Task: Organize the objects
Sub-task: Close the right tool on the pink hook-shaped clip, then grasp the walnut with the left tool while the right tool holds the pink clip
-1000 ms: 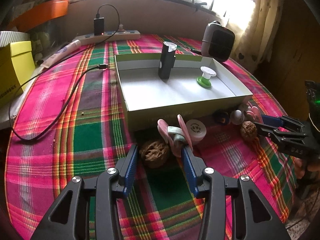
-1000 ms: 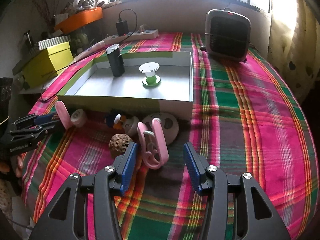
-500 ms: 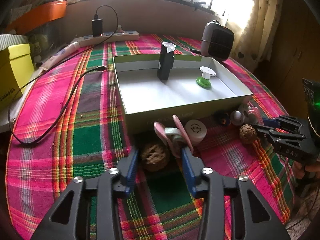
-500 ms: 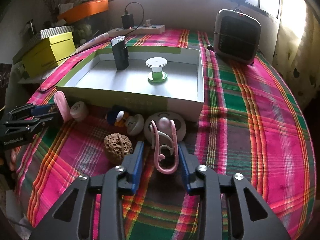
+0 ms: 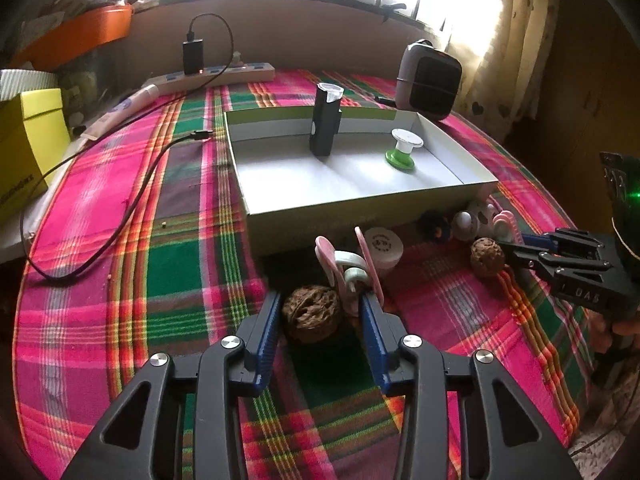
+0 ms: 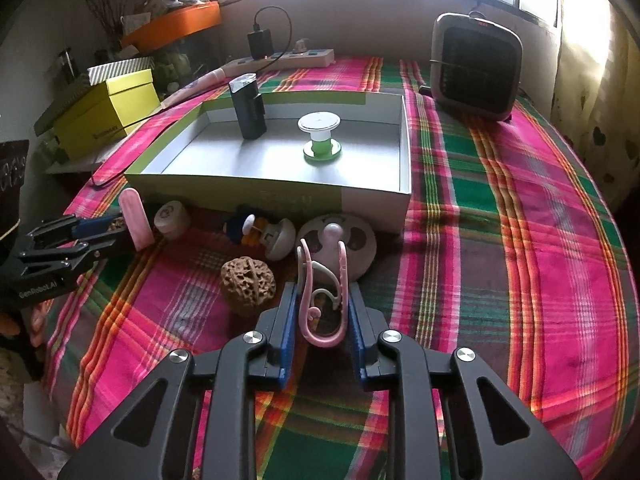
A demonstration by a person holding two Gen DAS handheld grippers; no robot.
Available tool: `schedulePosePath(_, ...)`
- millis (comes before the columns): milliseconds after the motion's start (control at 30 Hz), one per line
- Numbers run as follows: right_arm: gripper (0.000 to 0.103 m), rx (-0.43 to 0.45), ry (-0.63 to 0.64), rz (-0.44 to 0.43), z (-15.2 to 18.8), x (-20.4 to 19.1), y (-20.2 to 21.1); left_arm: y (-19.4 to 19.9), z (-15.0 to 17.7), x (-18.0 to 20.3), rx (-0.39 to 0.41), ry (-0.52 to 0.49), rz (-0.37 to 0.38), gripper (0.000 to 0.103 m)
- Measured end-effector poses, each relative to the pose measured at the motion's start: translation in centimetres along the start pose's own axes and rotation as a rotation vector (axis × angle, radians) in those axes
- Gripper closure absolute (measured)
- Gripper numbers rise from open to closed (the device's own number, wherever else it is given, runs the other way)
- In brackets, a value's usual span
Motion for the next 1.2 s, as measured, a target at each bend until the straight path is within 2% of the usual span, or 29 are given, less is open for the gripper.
schedulePosePath(367,0.079,-0.011,-0.004,-0.036,0.3,-0.8,0.3,0.8,1.0,-0.2,-0.021,0.000,-0.004,0.066)
schedulePosePath(500,0.079,-0.011,-0.005,-0.041,0.5,-0.8,0.5,1.2,1.2,0.1,-0.024,0.003,0.032,0.066)
schedulePosePath(733,0.079,-0.028,-0.014,-0.055,1.2,-0.5,0.6,1.4,1.5,0.3,-0.028,-0.007,0.047,0.066)
schedulePosePath(967,0.079,-0.041,-0.009,-0.056,1.5,-0.5,0.9,0.9,1.2,-0.1,-0.023,-0.013,0.001,0.065)
schedulePosePath(1200,0.078,-0.039,0.000,-0.047,1.4,-0.4,0.7,0.6,1.0,-0.1,-0.018,-0.021,-0.014,0.065)
Point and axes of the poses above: each gripper's, at about its wrist camera, not at the fingertips, and y roughly against the way its jaws point, x to its right, z to its underside, the point moved 10 cm from there along -y, roughly the way its jaws point, and after that the axes turned 7 degrees about -z, right-handed, at the moved point
